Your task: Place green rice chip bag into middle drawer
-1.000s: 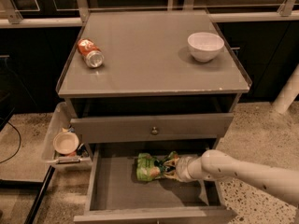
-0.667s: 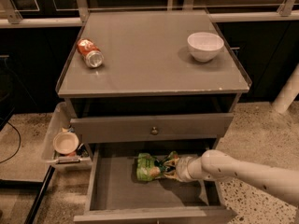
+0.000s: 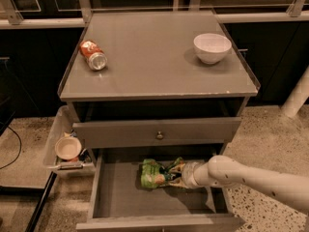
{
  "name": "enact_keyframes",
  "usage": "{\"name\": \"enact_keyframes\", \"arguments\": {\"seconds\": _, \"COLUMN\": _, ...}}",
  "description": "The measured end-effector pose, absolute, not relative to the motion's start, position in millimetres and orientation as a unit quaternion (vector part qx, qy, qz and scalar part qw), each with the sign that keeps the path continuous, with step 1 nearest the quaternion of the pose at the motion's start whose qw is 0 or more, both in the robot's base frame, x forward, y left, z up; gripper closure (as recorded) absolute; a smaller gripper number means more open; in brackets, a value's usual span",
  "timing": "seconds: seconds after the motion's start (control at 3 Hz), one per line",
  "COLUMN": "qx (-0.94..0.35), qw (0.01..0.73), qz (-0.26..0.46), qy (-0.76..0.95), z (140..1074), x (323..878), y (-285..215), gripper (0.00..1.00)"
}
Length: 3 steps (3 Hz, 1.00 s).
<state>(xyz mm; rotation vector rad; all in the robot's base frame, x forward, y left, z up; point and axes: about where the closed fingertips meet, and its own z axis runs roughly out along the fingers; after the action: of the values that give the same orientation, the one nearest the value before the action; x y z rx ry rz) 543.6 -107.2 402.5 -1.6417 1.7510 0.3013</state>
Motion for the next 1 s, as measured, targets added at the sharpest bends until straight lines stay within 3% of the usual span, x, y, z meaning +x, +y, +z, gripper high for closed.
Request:
{"name": "enact_keyframes", "arguments": {"seconds": 0.33, "qx": -0.633, "qw": 0.358, "qz": 0.120, "qy": 0.676, "z": 409.3, "x": 529.5, "y": -116.0, "gripper": 0.12}}
{"name": "enact_keyframes", "arguments": {"seconds": 0.67, "qx": -0.637, "qw": 0.374, "qz": 0.119, "qy": 0.663, "z": 434.5, "x": 508.9, "y": -126.5, "gripper": 0.00}}
{"name": "enact_keyframes", "arguments": {"seconds": 1.0, "qx": -0.642, "qw": 0.395, "qz": 0.111, "qy": 0.648, "z": 464.9, "x": 492.9, "y": -137.4, "gripper": 0.00}}
